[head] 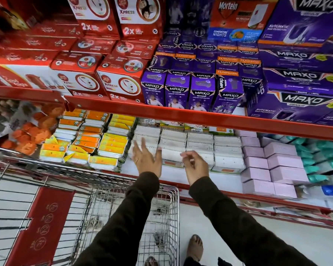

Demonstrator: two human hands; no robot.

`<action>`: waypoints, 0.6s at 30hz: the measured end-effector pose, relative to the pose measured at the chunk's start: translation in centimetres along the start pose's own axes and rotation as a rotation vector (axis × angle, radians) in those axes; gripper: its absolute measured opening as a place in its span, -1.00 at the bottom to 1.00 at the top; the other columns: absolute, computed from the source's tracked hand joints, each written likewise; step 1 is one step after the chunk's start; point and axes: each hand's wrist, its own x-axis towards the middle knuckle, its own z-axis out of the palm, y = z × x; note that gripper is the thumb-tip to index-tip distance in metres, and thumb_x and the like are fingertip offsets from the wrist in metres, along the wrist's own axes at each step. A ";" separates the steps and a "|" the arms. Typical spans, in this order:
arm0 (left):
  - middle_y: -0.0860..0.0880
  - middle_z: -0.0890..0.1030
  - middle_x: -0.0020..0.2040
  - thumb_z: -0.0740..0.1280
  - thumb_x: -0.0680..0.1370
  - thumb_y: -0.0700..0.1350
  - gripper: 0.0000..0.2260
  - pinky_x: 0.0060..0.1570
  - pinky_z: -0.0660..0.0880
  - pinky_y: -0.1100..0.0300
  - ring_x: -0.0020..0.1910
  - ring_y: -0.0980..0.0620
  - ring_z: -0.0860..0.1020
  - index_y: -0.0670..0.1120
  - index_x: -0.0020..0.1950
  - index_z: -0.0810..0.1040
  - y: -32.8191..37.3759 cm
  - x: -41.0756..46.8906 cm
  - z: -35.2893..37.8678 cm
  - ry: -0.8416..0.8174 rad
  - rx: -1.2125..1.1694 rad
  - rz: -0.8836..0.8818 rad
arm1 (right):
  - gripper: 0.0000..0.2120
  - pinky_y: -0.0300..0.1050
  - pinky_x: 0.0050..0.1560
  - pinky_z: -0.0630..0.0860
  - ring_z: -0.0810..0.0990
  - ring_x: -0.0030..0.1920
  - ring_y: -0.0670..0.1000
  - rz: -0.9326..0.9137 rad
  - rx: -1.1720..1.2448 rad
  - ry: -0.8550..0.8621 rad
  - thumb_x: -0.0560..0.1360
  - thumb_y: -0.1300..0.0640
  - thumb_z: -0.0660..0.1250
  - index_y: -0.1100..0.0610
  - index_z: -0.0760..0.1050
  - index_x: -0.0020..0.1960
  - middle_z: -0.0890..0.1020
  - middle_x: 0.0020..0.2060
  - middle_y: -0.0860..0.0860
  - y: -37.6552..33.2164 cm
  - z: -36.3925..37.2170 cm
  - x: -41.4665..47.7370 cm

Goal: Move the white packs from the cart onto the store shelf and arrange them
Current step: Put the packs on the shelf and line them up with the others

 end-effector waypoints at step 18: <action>-0.10 -0.28 0.61 -0.38 0.48 0.28 -0.32 0.54 -0.28 -0.10 0.60 -0.11 -0.25 -0.04 0.50 -0.39 -0.4 2.1 4.8 -0.272 0.766 0.374 | -0.23 0.22 0.49 -0.32 -0.36 0.54 0.15 -0.234 -1.105 -0.181 0.42 -0.28 -0.44 -0.02 -0.28 0.58 -0.36 0.53 -0.08 6.3 -2.8 6.0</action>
